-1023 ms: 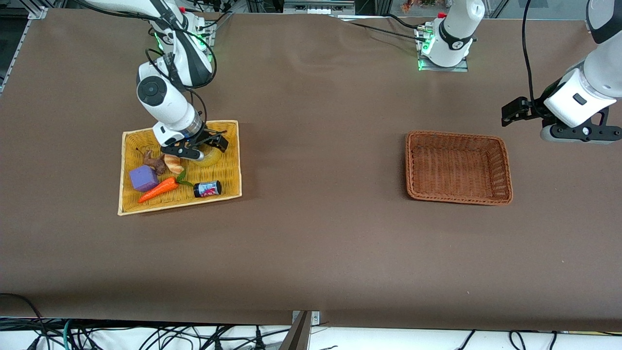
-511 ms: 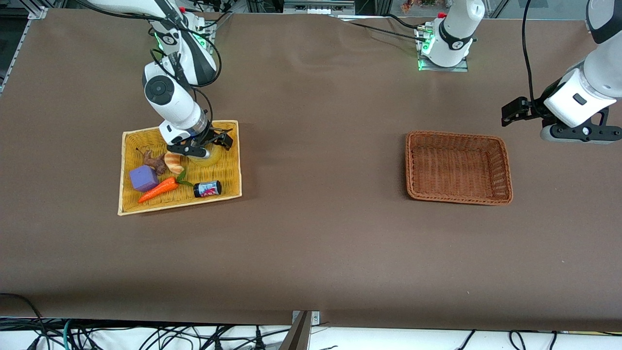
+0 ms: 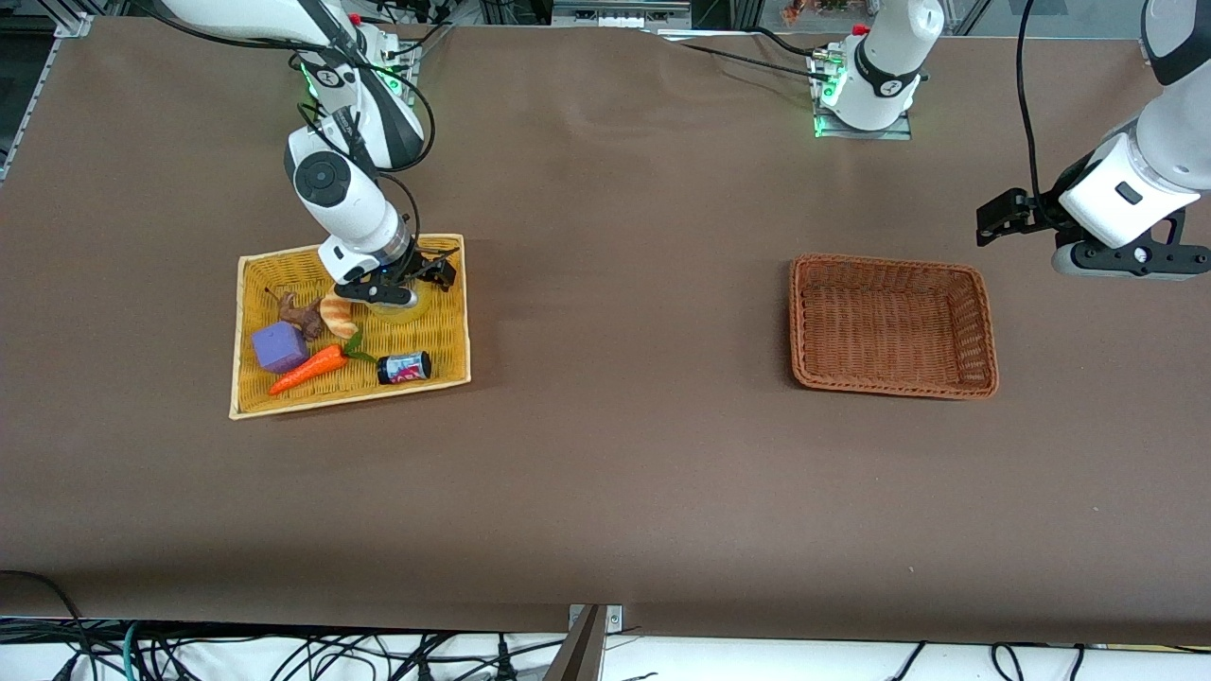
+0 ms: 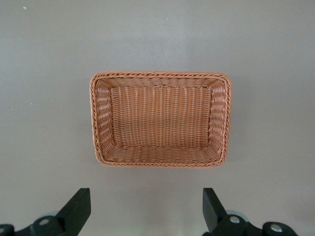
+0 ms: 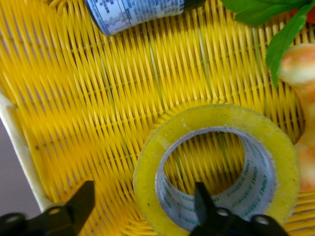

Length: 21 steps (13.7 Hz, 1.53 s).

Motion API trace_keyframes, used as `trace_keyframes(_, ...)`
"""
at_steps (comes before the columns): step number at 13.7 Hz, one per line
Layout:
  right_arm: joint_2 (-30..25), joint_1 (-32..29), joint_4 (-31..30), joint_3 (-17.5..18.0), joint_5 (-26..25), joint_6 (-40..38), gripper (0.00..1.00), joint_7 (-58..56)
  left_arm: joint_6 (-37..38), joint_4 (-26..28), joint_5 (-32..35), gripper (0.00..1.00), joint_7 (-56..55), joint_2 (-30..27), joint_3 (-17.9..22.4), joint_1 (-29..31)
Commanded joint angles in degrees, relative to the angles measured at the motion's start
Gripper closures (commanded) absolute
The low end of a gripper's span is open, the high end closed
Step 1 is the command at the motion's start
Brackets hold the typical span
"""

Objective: Transfer tape with both arms
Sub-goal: 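Close the right gripper on the tape roll's rim, then lift the tape roll and carry it toward the table middle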

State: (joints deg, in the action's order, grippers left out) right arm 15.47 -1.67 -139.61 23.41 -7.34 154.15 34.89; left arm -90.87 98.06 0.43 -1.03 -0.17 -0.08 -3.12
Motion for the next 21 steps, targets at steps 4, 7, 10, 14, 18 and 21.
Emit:
trace_keyframes(4, -0.9, -0.2, -0.7, -0.2, -1.4, -0.3, 1.00, -0.2, 0.8, -0.2, 1.8, 0.00, 1.1, -0.2, -0.1, 0.1)
trace_keyframes(7, -1.4, -0.2, -0.6, -0.3, -1.4, -0.4, 1.00, -0.3, 0.8, -0.2, 1.8, 0.00, 1.1, -0.2, -0.1, 0.1)
trace_keyframes(10, -7.9, -0.2, 2.2, -0.3, -1.4, -8.6, 1.00, -1.1, 0.8, -0.2, 1.8, 0.00, 1.1, -0.2, -0.1, 0.1)
trace_keyframes(14, -7.7, 0.1, 16.2, 2.8, -0.9, -25.0, 1.00, 0.3, 0.8, -0.1, 1.8, 0.00, 1.1, -0.2, -0.1, 0.1)
trace_keyframes(18, -3.1, 5.4, 25.8, 6.6, -0.6, -27.1, 1.00, 16.0, 0.7, -0.2, 1.8, 0.00, 1.1, -0.1, -0.1, 0.1)
trace_keyframes(21, 5.5, 11.3, 36.0, 6.6, -0.9, -27.2, 1.00, 25.6, 0.7, -0.1, 1.8, 0.00, 1.1, -0.1, -0.1, 0.1)
